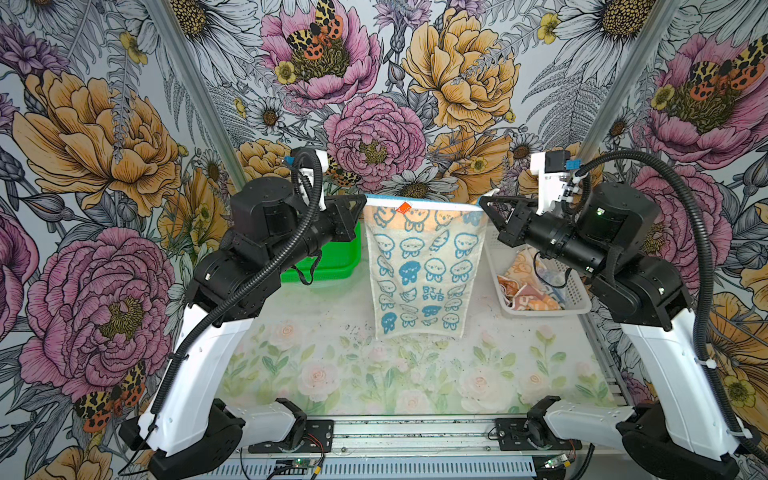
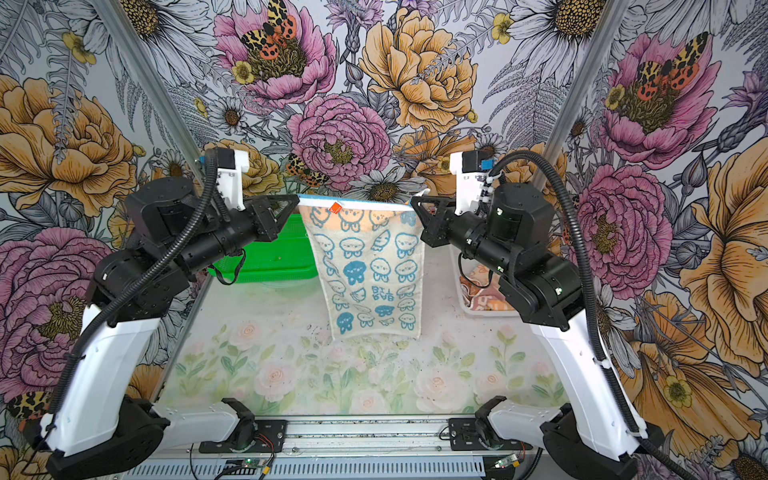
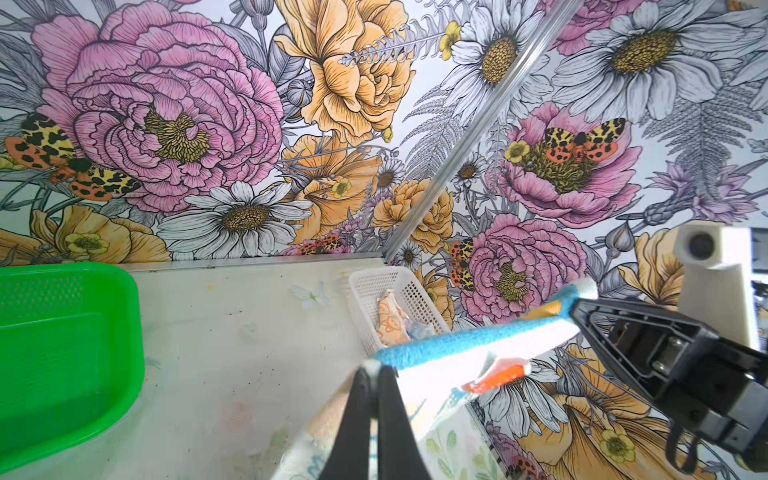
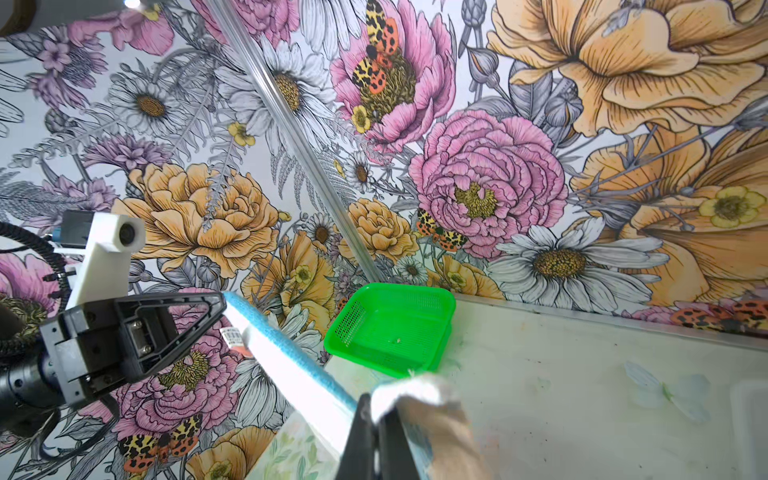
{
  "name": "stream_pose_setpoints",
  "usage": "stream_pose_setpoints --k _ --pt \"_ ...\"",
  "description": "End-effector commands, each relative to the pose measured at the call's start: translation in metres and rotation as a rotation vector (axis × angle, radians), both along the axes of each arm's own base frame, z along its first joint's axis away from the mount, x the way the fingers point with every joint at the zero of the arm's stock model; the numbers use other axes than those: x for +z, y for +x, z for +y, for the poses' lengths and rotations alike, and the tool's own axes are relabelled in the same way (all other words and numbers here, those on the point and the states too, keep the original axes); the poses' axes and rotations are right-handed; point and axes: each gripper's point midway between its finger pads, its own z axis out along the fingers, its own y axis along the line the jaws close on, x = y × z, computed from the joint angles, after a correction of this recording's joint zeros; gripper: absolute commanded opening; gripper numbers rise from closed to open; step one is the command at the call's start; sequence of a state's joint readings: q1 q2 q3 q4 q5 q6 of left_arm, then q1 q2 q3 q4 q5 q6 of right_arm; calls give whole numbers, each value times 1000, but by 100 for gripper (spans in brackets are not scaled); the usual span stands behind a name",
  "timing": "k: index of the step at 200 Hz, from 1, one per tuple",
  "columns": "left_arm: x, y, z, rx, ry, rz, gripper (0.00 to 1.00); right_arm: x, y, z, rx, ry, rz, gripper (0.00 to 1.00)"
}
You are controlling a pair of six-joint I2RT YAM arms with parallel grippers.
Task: Fold and stack the towels
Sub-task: 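Lift the nearer edge with both grippers and raise the towel upright, then lower the held edge with both grippers, folding it over the farther half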
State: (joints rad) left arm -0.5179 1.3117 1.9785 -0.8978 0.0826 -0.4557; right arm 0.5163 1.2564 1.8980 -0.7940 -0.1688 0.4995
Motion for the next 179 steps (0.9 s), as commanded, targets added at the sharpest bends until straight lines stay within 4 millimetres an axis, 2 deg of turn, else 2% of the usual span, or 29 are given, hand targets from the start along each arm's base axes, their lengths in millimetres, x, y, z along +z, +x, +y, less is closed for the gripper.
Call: stream_pose_setpoints --k 1,37,55,70,71,75,99,116,134,162,179 --pt "-43 55 38 191 60 124 0 -47 46 -37 -222 -100 144 0" --pt "-128 127 21 155 160 293 0 -120 119 -39 -243 -179 322 0" --pt "-167 161 19 149 171 360 0 -149 155 -38 -237 -202 370 0" --pt "-189 186 19 146 183 393 0 -172 184 -37 -220 -200 412 0" --pt "-198 190 17 143 188 409 0 -173 186 -37 -218 -200 414 0" --pt "-208 198 17 139 189 430 0 -180 192 -36 -211 -200 425 0" --pt "-233 226 16 136 207 457 0 -211 225 -34 -192 -204 476 0" --pt "-249 234 13 121 215 480 0 -235 237 -33 -187 -215 518 0" --pt "-267 229 13 121 237 516 0 -257 235 -28 -155 -221 563 0" --pt "-296 204 14 118 287 582 0 -298 213 -28 -139 -235 638 0" --pt "-312 183 12 110 305 611 0 -325 192 -31 -139 -233 684 0"
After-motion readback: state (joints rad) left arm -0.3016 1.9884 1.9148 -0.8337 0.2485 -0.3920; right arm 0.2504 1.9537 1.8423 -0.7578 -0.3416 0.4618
